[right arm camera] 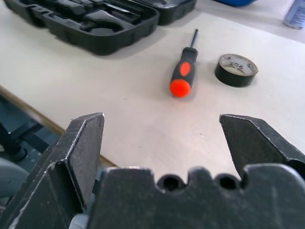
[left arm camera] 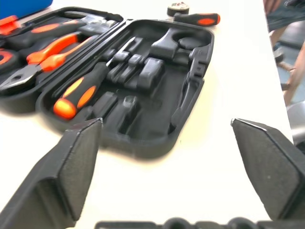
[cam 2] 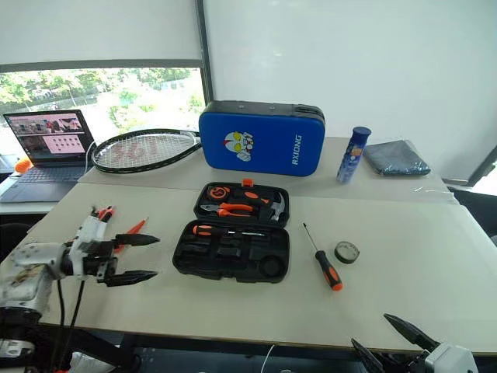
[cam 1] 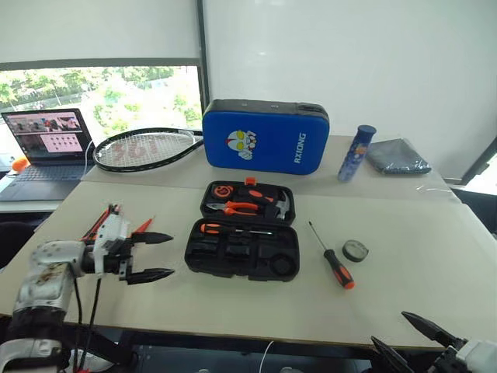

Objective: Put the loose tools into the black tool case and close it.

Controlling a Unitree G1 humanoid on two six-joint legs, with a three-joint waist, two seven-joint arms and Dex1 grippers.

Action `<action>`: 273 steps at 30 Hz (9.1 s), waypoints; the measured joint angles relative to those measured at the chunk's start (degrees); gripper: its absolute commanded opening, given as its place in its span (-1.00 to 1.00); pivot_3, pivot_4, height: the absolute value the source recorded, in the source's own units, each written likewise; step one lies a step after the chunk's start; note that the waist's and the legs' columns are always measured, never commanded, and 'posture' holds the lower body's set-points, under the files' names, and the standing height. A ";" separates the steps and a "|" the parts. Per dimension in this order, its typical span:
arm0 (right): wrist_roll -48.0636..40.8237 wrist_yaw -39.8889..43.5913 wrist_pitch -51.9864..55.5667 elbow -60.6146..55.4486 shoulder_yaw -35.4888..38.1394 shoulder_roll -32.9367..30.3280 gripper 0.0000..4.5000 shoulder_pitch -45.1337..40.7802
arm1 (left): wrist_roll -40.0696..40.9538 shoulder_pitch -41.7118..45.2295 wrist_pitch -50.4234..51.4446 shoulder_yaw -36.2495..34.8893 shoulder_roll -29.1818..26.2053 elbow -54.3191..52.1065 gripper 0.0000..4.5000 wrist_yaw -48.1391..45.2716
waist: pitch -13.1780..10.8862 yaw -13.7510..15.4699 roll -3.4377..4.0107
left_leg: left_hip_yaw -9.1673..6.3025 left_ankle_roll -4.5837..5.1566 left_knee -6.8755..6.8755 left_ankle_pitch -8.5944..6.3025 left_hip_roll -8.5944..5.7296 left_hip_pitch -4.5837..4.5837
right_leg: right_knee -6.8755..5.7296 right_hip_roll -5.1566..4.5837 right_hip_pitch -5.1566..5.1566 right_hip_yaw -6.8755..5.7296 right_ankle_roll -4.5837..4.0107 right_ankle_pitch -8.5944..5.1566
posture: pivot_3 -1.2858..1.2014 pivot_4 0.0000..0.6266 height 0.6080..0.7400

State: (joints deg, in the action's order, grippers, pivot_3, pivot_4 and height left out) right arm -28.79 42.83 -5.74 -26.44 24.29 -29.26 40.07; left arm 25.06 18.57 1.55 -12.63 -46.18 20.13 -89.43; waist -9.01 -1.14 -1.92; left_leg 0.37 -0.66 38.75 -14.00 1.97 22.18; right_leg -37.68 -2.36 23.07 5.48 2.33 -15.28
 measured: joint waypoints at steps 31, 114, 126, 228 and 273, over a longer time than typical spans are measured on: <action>-2.03 -14.07 59.50 7.79 -21.24 -14.76 -0.55 -49.16 | 3.67 -10.33 2.48 0.69 1.62 -12.05 1.00 5.60 | -0.03 -0.49 -0.05 | -0.17 0.16 -0.08 -0.10 -0.06 0.51 | 0.21 0.06 0.32 -0.16 -0.28 0.21 | 0.03 -0.52 1.00; 27.30 32.76 35.09 40.89 -46.33 -2.74 -0.19 -93.90 | 7.74 -19.28 7.08 -3.19 6.28 -23.78 1.00 20.04 | -0.30 -1.62 0.13 | -0.24 0.11 -0.02 -0.08 -0.06 1.01 | -0.30 -0.08 1.23 -0.43 -0.45 0.38 | 0.03 -0.52 1.00; 30.55 24.51 31.42 46.12 -48.01 3.95 -0.99 -92.55 | 6.60 -19.03 7.08 -2.53 6.30 -23.56 1.00 20.54 | -0.30 -1.50 0.14 | -0.23 0.09 -0.01 -0.07 -0.08 1.04 | -0.30 -0.11 1.24 -0.44 -0.46 0.38 | 0.03 -0.52 1.00; -2.74 15.59 2.39 3.26 -13.48 -3.50 1.00 -33.99 | -18.35 35.56 -0.13 28.38 6.55 12.50 -0.81 0.44 | -0.60 0.50 -0.23 | -0.46 -0.21 0.21 0.13 -0.12 1.06 | -0.33 -0.07 0.89 -0.96 -0.47 0.35 | 0.03 -0.52 1.00; -1.75 12.25 2.42 0.58 -15.02 -3.45 1.00 -30.68 | -25.08 41.42 -3.45 26.70 11.85 19.65 0.06 0.29 | -0.60 -0.08 -0.22 | -0.47 -0.11 0.24 0.11 -0.12 1.10 | -0.41 -0.03 1.00 -0.85 -0.44 0.38 | 0.03 -0.52 1.00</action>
State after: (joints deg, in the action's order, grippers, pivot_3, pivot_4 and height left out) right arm -30.54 55.08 -3.32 -25.85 9.28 -32.72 9.39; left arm -0.02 59.99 -1.90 14.07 -34.33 39.78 -89.14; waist -9.60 -1.22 -2.14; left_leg -0.10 -0.77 39.00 -13.90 1.85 23.28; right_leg -38.09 -2.39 24.07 4.63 1.89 -14.90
